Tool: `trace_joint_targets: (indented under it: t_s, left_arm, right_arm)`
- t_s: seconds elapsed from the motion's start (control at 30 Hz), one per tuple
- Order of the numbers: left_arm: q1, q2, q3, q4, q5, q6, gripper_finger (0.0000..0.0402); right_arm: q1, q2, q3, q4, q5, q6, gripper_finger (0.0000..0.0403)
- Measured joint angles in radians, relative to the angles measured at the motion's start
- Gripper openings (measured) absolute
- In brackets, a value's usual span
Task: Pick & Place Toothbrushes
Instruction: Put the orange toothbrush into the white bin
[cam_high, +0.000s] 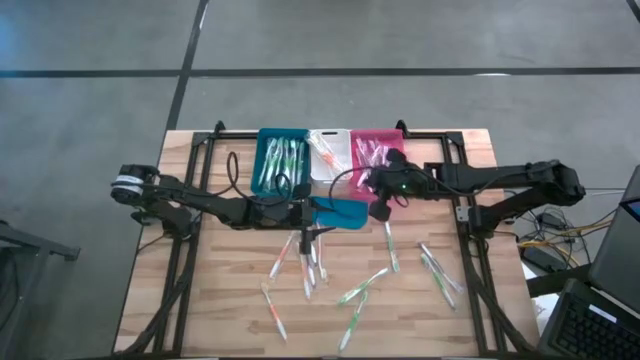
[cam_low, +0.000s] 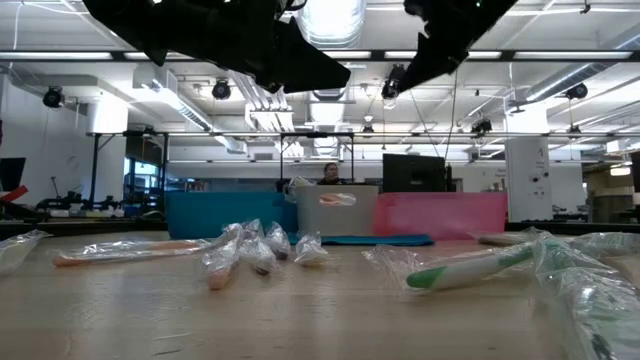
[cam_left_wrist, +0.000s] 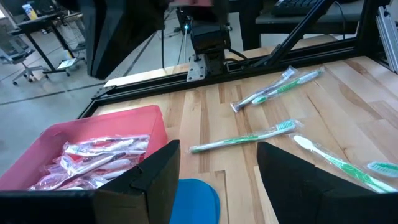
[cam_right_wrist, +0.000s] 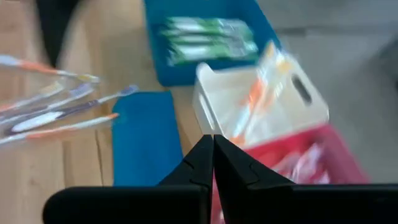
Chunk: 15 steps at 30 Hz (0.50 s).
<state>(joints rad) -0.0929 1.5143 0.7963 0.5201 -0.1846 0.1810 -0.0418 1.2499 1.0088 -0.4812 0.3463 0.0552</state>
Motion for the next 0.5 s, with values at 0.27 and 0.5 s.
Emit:
trace_joint_targets:
  t_s: [0.27, 0.5]
  left_arm:
    - [0.000, 0.000, 0.000, 0.000, 0.000, 0.000, 0.0218]
    - [0.000, 0.000, 0.000, -0.001, 0.000, 0.001, 0.0218]
  right_arm:
    - [0.096, -0.010, 0.000, 0.055, 0.005, -0.318, 0.0008]
    - [0.138, -0.038, 0.000, 0.018, 0.085, -0.547, 0.0008]
